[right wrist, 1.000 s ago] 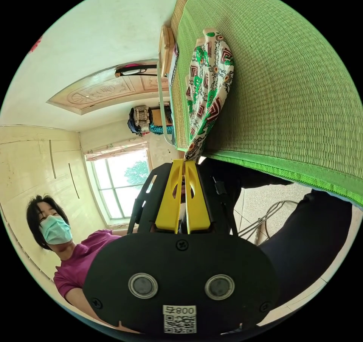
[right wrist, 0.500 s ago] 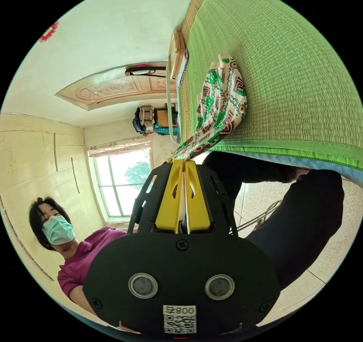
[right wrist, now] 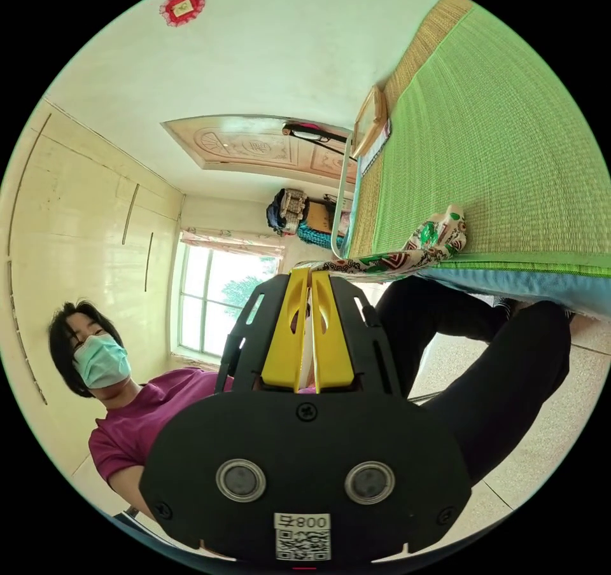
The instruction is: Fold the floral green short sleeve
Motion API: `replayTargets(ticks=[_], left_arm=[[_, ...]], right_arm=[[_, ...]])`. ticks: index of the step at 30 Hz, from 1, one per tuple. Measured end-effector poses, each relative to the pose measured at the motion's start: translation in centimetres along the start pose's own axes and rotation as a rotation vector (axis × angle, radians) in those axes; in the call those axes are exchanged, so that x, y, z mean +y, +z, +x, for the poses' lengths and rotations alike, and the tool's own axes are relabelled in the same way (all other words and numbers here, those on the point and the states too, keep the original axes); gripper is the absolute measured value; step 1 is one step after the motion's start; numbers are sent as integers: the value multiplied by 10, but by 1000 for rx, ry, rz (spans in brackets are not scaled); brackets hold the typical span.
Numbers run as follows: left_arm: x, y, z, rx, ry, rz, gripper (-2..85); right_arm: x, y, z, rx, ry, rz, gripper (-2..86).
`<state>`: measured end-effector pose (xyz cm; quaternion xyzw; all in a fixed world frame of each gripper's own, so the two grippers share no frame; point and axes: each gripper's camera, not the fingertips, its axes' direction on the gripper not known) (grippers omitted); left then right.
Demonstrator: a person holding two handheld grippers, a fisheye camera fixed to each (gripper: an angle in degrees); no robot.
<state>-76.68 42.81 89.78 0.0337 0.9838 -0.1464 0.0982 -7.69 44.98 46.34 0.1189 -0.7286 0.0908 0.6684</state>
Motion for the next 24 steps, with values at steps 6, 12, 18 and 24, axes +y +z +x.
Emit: replayTargets(ticks=[6, 12, 18, 24], left_arm=[[12, 51, 4, 78, 73, -47, 23], [14, 112, -11, 131, 120, -114, 23], [7, 180, -48, 152, 112, -181, 23], [-17, 263, -96, 135, 88, -260, 23]], right_arm=[[34, -14, -100, -29, -135, 68, 1], [62, -31, -184, -18, -220, 123, 0], [82, -48, -239, -28, -243, 200, 1], [84, -74, -285, -25, -243, 266, 2]])
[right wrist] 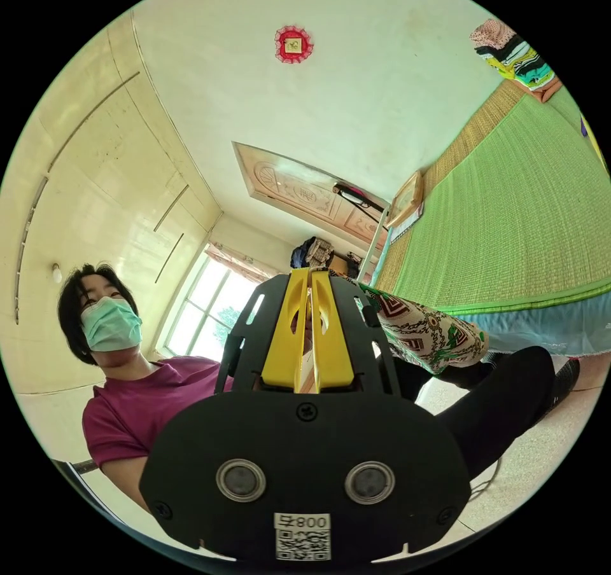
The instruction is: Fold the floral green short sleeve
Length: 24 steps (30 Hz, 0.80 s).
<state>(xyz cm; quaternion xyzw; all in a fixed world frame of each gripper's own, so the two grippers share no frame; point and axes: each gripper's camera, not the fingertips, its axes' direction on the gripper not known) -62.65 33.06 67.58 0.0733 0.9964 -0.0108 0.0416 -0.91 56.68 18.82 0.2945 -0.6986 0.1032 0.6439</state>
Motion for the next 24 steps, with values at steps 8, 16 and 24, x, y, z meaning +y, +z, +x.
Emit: replayTargets(ticks=[8, 16, 24], left_arm=[[-108, 118, -118, -24, -60, -101, 23], [-289, 248, -285, 25, -86, -186, 23], [-538, 410, -353, 10, 100, -162, 22]], right_arm=[[-86, -34, -33, 31, 5, 71, 2], [-274, -64, -6, 92, 31, 106, 2], [-636, -77, -29, 131, -66, 118, 2]])
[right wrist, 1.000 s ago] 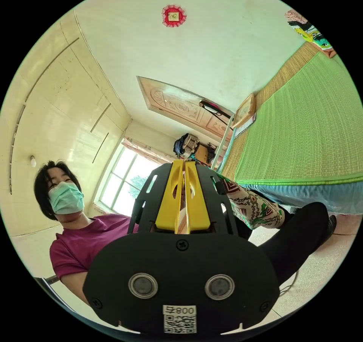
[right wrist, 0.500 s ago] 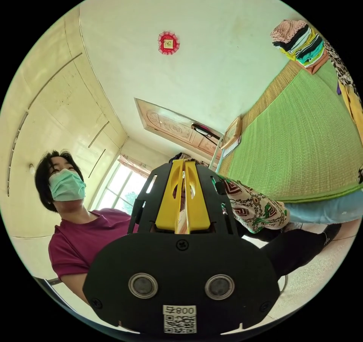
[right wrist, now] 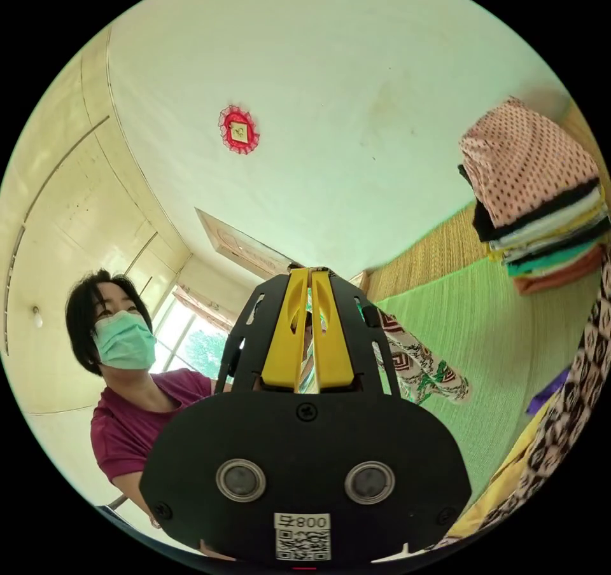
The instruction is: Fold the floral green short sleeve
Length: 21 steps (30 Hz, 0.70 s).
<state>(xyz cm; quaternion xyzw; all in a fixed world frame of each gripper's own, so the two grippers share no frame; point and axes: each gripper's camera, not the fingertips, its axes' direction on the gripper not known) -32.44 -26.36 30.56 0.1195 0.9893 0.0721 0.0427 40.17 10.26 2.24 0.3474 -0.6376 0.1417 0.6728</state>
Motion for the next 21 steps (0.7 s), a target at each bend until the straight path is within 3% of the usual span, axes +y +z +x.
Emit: replayTargets(ticks=[5, 9, 13, 17, 21], left_arm=[[-173, 107, 13, -105, 252, -31, 23], [-237, 167, -19, -160, 323, -48, 23], [-258, 222, -127, -259, 294, -114, 24], [-245, 257, -296, -382, 61, -225, 24], [-227, 267, -397, -384, -106, -282, 24]], right_arm=[[-225, -18, -64, 66, -84, 68, 2], [-345, -59, -105, 170, -151, 65, 2], [-373, -98, -73, 279, -93, 31, 2], [-349, -144, 53, 355, 179, -5, 2], [-303, -183, 146, 312, 424, 22, 3]])
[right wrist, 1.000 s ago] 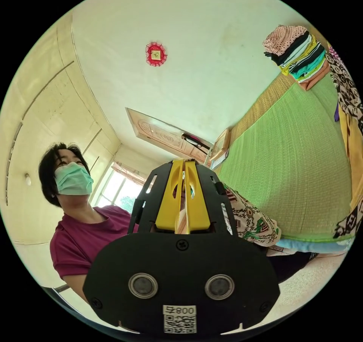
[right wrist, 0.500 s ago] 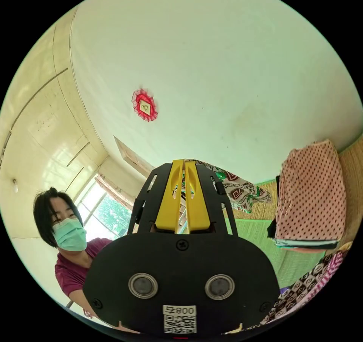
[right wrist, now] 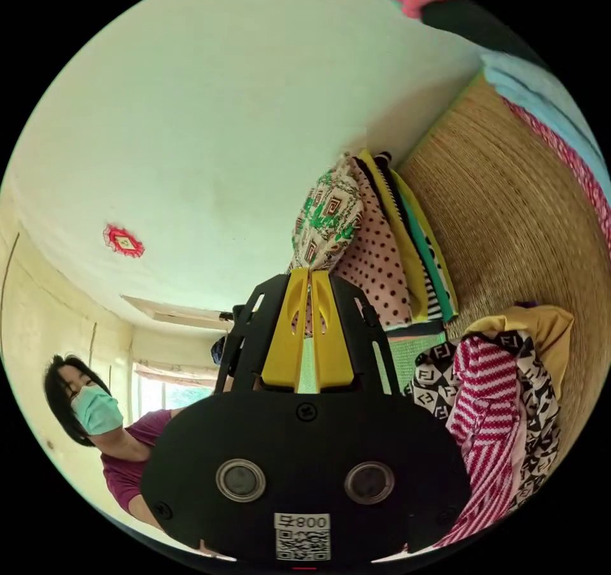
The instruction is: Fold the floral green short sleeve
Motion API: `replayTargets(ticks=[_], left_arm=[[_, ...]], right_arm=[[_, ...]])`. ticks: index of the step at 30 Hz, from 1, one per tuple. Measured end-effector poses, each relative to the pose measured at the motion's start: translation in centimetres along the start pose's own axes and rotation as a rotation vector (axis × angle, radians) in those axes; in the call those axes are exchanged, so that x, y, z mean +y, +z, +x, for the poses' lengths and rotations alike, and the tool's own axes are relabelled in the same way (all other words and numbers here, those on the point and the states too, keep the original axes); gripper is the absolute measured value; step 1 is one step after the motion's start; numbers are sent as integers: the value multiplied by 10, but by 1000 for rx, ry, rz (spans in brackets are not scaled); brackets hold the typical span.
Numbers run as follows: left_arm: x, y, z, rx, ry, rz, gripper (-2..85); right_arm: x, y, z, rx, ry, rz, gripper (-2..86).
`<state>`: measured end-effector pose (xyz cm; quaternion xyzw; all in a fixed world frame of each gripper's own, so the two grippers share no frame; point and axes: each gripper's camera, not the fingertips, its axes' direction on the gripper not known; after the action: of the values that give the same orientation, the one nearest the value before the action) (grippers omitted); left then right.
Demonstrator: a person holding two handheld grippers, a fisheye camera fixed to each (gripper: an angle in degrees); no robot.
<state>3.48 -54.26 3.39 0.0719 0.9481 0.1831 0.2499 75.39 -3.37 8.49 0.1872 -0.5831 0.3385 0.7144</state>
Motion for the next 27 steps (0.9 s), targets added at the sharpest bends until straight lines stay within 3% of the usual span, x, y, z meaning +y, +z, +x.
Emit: replayTargets(ticks=[11, 19, 27], left_arm=[[-44, 32, -100, -103, 34, -67, 24], [-55, 24, -159, -107, 16, -43, 23], [-49, 8, -212, -75, -31, -23, 20]], right_arm=[[-24, -16, -5, -4, 5, -47, 2], [-12, -32, -25, 12, 6, 36, 2], [12, -31, -47, 157, 17, 153, 1]])
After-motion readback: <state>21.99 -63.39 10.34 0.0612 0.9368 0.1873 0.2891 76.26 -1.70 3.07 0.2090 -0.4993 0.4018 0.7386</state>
